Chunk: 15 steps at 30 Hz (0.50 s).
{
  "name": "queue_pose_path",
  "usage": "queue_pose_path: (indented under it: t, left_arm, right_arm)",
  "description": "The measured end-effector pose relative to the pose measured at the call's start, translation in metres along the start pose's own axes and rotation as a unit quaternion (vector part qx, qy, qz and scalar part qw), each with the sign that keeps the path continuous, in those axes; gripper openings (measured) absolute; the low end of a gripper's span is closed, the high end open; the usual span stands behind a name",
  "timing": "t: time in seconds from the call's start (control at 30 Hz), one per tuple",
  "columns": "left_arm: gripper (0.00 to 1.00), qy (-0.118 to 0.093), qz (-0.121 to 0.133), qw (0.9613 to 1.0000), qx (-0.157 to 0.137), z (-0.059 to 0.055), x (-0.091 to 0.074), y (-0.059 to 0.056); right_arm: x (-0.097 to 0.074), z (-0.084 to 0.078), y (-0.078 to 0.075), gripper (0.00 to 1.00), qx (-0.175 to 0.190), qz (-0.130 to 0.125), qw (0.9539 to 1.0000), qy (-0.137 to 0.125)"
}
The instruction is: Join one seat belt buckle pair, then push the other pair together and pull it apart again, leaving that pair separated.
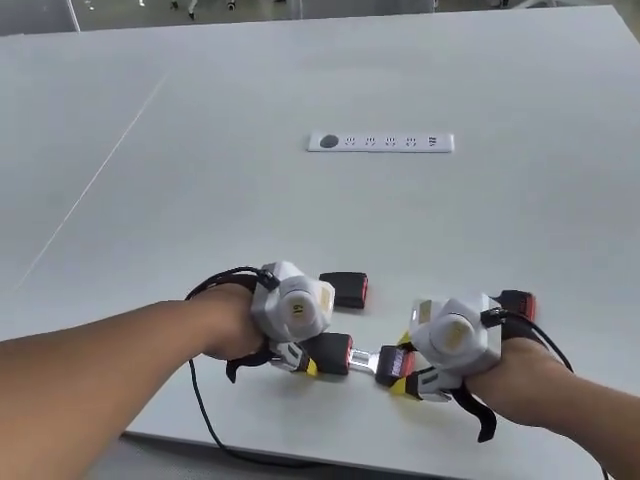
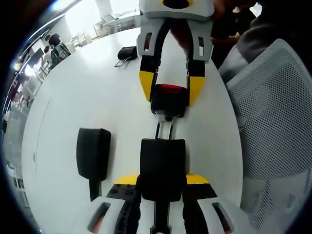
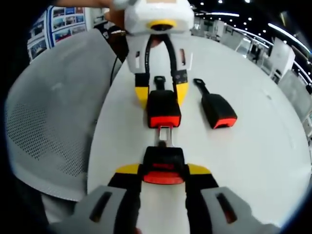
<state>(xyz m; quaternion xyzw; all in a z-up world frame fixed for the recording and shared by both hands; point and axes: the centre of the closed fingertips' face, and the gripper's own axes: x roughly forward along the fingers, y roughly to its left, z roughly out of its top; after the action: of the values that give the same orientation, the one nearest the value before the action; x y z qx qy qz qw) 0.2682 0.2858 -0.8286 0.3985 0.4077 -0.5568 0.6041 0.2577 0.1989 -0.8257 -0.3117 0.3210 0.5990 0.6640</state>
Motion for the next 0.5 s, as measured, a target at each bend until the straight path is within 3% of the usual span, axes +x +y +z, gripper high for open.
queue_pose_path:
  t: [0.37, 0.5]
  left_arm:
    - [0.33, 0.004, -0.009, 0.9999, 0.002, 0.0, 0.001, 0.0]
    - [0.33, 0.003, -0.012, 0.9999, 0.004, 0.0, 0.001, -0.001]
  right_arm:
    - [0.009, 0.013, 0.0, 0.34, -0.005, 0.009, 0.9998, -0.014]
    - [0.008, 0.011, -0.001, 0.33, -0.006, 0.011, 0.9999, -0.01]
